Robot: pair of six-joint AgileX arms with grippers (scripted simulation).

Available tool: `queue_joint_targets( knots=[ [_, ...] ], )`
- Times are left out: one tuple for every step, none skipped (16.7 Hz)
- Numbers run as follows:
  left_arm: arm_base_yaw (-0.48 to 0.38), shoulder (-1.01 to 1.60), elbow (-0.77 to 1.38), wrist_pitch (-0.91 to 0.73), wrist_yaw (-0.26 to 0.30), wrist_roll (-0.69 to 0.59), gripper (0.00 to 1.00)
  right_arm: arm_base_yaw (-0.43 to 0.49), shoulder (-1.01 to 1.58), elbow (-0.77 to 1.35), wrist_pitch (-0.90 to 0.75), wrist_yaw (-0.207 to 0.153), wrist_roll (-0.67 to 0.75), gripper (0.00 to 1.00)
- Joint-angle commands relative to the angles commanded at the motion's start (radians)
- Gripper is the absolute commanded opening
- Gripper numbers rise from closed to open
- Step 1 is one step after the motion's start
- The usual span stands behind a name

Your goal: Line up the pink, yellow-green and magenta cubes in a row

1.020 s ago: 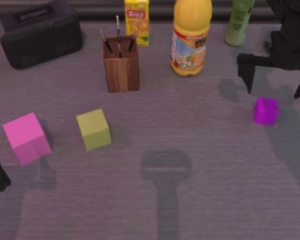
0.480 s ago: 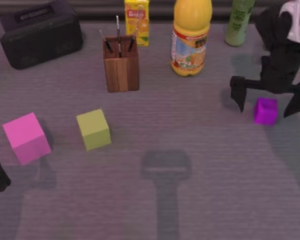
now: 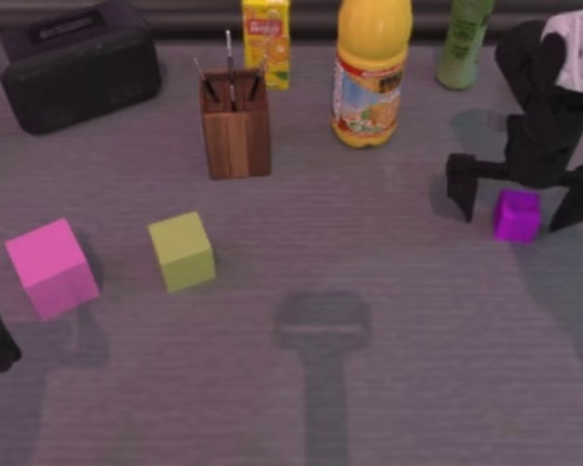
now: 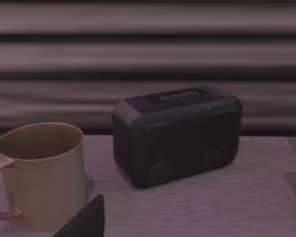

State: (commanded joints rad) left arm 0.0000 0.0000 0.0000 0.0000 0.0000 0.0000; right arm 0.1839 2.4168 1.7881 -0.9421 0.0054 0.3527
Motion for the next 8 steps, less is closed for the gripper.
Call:
queue_joint_targets(
  knots=[
    [0.0, 0.0, 0.0, 0.0, 0.0, 0.0, 1.0, 0.0, 0.0, 0.0, 0.0, 0.0, 0.0, 0.77],
    [0.0, 0.0, 0.0, 0.0, 0.0, 0.0, 1.0, 0.0, 0.0, 0.0, 0.0, 0.0, 0.0, 0.7],
    [0.0, 0.0, 0.0, 0.0, 0.0, 0.0, 1.0, 0.0, 0.0, 0.0, 0.0, 0.0, 0.0, 0.62],
    [0.0, 0.0, 0.0, 0.0, 0.0, 0.0, 1.0, 0.0, 0.0, 0.0, 0.0, 0.0, 0.0, 0.55],
    [0.0, 0.0, 0.0, 0.0, 0.0, 0.0, 1.0, 0.0, 0.0, 0.0, 0.0, 0.0, 0.0, 0.47],
    [0.0, 0.0, 0.0, 0.0, 0.0, 0.0, 1.0, 0.0, 0.0, 0.0, 0.0, 0.0, 0.0, 0.4],
    [0.0, 0.0, 0.0, 0.0, 0.0, 0.0, 1.0, 0.0, 0.0, 0.0, 0.0, 0.0, 0.0, 0.32],
    [0.0, 0.0, 0.0, 0.0, 0.0, 0.0, 1.0, 0.0, 0.0, 0.0, 0.0, 0.0, 0.0, 0.25]
  ],
)
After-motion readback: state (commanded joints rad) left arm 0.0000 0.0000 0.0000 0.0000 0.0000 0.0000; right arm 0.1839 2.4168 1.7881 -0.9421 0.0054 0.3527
